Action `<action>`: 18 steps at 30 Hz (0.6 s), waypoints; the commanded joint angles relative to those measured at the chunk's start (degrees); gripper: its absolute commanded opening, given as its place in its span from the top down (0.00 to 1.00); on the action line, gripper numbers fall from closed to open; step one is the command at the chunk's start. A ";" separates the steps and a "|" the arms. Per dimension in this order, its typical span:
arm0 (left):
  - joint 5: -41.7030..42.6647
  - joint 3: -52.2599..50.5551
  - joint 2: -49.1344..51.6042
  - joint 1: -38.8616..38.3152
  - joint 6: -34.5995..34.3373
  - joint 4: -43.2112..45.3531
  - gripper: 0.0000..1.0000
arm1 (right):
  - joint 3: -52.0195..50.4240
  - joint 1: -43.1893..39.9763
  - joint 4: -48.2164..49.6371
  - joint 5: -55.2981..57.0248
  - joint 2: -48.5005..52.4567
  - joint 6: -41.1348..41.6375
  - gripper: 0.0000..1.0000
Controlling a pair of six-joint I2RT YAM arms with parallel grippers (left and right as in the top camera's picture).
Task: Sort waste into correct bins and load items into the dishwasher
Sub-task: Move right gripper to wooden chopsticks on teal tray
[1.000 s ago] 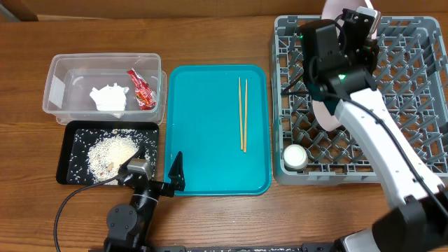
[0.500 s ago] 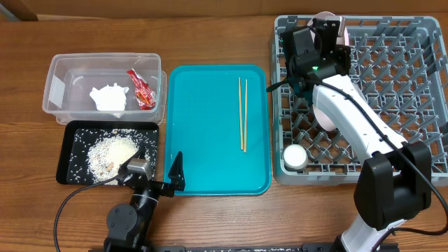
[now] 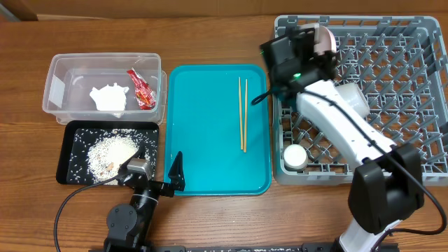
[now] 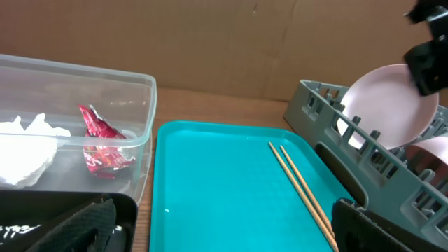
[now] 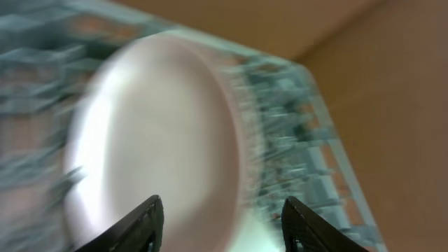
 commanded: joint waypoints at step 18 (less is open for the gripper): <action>0.37 -0.22 -0.55 0.61 -0.61 -0.07 0.00 | -2.34 8.92 -3.98 -63.19 6.88 18.84 0.63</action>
